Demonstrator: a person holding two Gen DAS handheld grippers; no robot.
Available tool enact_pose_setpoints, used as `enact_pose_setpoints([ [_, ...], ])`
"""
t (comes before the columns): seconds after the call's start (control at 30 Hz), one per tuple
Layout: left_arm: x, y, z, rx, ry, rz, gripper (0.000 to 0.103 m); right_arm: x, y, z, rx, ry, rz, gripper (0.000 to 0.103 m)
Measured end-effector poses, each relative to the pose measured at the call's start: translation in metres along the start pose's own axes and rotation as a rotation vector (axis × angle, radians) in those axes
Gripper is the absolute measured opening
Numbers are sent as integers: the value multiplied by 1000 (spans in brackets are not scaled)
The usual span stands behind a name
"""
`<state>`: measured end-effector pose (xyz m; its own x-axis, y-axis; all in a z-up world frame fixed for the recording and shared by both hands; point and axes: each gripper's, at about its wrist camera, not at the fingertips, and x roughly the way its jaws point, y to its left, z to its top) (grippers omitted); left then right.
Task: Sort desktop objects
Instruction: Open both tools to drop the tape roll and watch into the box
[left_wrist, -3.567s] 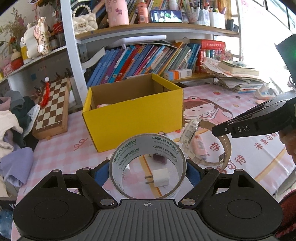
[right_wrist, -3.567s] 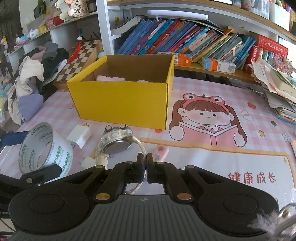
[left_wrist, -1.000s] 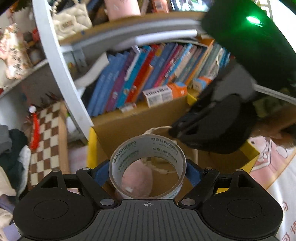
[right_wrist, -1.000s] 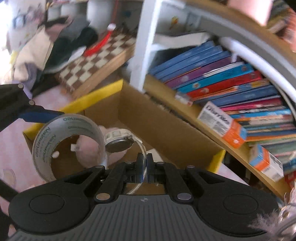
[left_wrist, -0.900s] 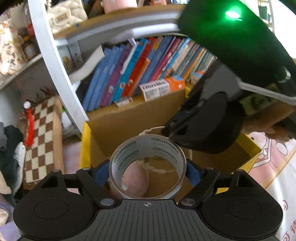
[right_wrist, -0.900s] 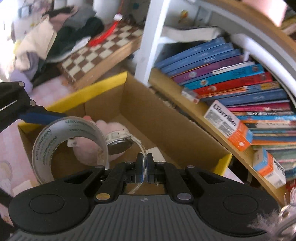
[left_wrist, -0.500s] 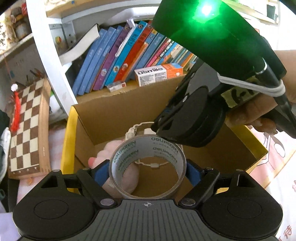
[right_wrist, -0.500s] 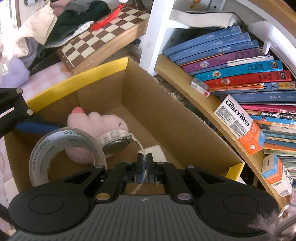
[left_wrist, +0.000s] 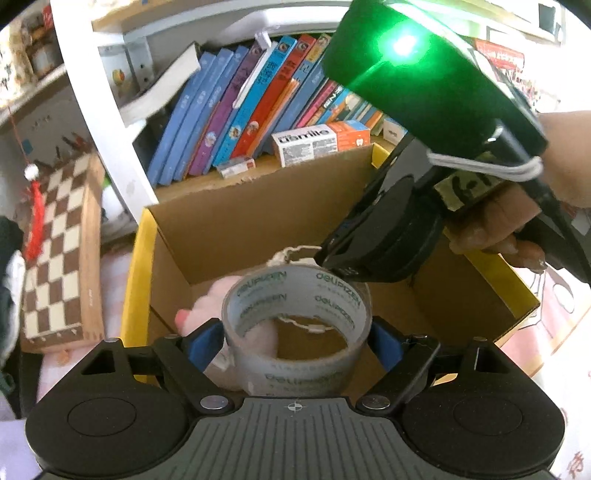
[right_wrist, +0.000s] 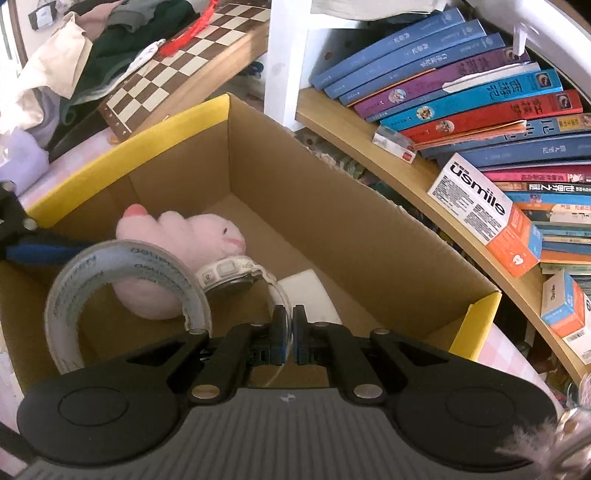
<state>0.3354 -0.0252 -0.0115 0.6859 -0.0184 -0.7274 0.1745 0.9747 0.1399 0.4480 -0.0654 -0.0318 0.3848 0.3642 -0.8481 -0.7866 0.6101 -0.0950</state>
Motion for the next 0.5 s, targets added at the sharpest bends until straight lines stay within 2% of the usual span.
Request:
enact_pose_setpoints([
  [0.1,-5,-3,0,24,-17,11,90,3,-1,-1,8,9,7,9],
  [0.3,-15,0,1,26,-44,33,94,3,-2,-1,27,7,14,10],
  [0.43,-24,4,1,6,-70,54,95,-9,-3,-1,23,-33,10,33],
  [0.5,-30,7,1,-10,-85,63,95,-17,-4,-2,27,-55,12,34],
])
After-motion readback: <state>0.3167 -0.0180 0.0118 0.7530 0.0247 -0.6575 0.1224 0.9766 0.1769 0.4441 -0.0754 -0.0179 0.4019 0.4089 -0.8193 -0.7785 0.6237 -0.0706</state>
